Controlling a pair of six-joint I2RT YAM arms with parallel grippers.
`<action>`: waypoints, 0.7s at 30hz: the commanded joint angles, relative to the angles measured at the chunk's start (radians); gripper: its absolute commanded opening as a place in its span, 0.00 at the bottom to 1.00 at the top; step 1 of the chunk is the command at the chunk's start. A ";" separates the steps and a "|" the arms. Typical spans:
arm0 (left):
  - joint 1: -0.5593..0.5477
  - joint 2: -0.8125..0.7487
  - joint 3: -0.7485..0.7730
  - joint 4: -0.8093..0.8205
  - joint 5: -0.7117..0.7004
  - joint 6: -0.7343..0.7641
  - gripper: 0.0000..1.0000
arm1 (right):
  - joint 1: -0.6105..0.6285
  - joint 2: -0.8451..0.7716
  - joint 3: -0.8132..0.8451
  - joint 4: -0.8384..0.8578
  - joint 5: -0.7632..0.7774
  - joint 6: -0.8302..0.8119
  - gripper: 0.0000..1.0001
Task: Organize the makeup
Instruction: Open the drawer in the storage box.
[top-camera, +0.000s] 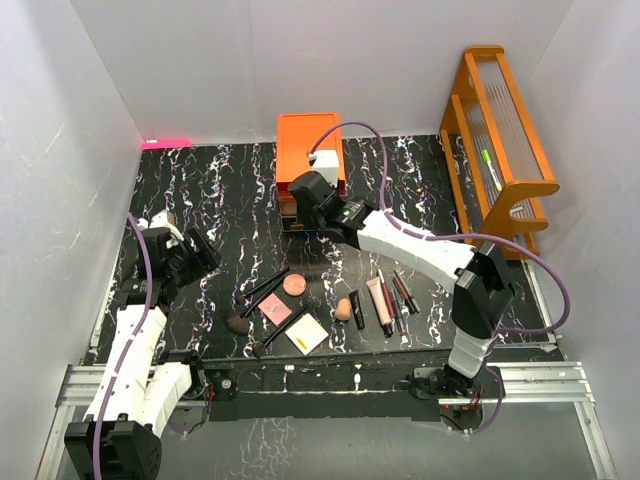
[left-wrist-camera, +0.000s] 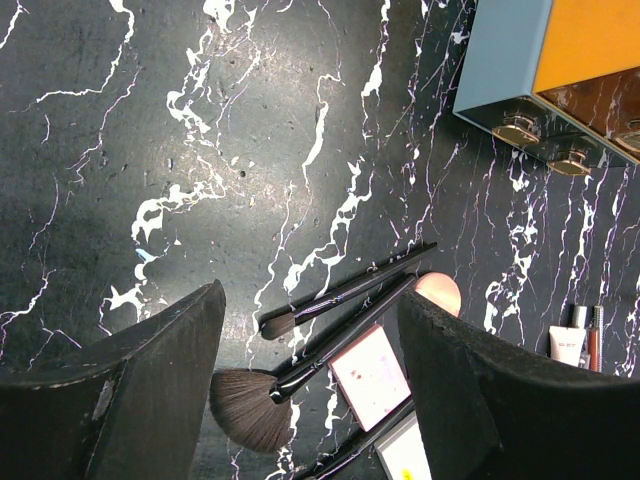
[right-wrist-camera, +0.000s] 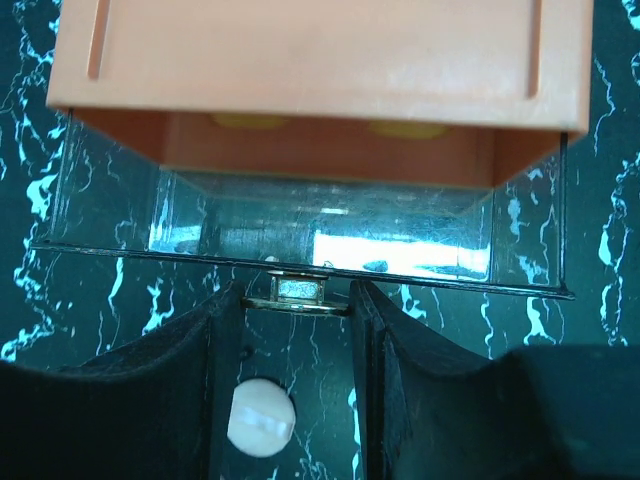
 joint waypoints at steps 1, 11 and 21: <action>-0.005 -0.019 0.019 -0.011 0.000 -0.004 0.69 | 0.034 -0.094 -0.042 -0.012 -0.007 0.070 0.28; -0.004 -0.020 0.020 -0.011 -0.001 -0.004 0.69 | 0.122 -0.171 -0.138 -0.045 0.037 0.163 0.28; -0.004 -0.022 0.020 -0.011 -0.002 -0.004 0.69 | 0.197 -0.192 -0.159 -0.094 0.098 0.231 0.28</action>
